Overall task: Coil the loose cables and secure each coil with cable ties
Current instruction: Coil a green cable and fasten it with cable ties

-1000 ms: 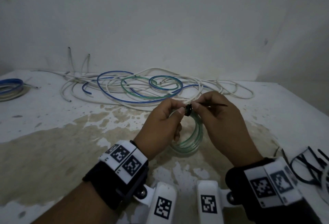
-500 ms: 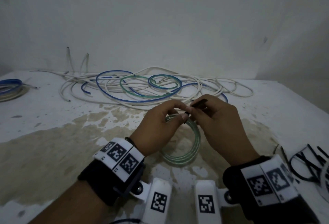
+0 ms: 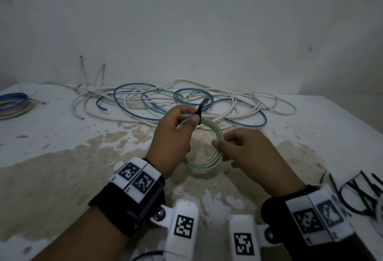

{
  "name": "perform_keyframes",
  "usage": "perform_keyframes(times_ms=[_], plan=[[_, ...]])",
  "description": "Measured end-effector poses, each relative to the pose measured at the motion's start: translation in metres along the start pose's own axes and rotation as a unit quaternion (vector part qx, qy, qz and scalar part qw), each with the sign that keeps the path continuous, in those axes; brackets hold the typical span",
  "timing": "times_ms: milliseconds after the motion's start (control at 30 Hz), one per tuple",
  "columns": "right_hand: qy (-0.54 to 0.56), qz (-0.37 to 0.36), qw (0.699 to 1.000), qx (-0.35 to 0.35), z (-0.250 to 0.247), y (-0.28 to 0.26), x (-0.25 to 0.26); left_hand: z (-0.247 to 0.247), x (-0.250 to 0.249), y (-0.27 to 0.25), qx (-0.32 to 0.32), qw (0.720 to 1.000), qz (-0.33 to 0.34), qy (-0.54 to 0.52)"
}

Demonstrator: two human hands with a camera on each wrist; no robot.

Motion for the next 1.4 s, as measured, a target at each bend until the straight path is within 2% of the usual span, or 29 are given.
perform_keyframes(times_ms=[100,267,333,433,533,633,767,900,1100,1200,1267,1333,1400], plan=[[0.094,-0.001,0.995,0.014,0.005,0.000,0.004,0.001,0.000,-0.001,-0.017,1.000,0.006,-0.018],[0.236,0.029,0.971,0.015,0.014,-0.001,0.006,0.002,-0.002,-0.001,-0.049,0.998,0.042,0.003],[0.292,0.046,0.955,0.026,0.015,0.000,0.007,0.002,-0.003,-0.001,-0.061,0.997,0.042,-0.004],[0.395,0.075,0.914,0.046,0.018,0.000,0.013,0.001,-0.005,-0.001,-0.084,0.995,0.048,-0.008],[0.454,0.087,0.885,0.055,0.023,-0.001,0.020,-0.002,-0.010,-0.002,-0.095,0.994,0.047,-0.017],[0.451,0.085,0.886,0.065,0.024,-0.003,0.027,-0.007,-0.016,-0.005,-0.099,0.993,0.042,-0.049],[0.374,0.024,0.923,0.089,0.027,-0.009,0.039,-0.020,-0.025,-0.011,-0.107,0.989,0.033,-0.094],[0.334,-0.002,0.936,0.115,0.034,-0.011,0.055,-0.040,-0.035,-0.013,-0.120,0.984,0.027,-0.132],[0.368,0.013,0.921,0.131,0.055,-0.007,0.077,-0.077,-0.046,-0.021,-0.128,0.979,0.026,-0.158],[0.378,0.017,0.915,0.138,0.069,0.000,0.092,-0.107,-0.050,-0.025,-0.122,0.982,-0.028,-0.139],[0.379,0.016,0.915,0.142,0.080,0.008,0.104,-0.133,-0.050,-0.026,-0.101,0.988,-0.069,-0.090],[0.382,0.021,0.910,0.158,0.096,0.017,0.116,-0.159,-0.048,-0.029,-0.085,0.991,-0.082,-0.059],[0.385,0.030,0.905,0.179,0.116,0.024,0.129,-0.182,-0.046,-0.032,-0.101,0.989,-0.082,-0.064]])
Point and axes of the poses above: each hand's wrist, its own y-axis towards the middle knuckle, its own z-axis out of the palm, x = y × z, the point moved 1 cm from there along y, towards the middle knuckle
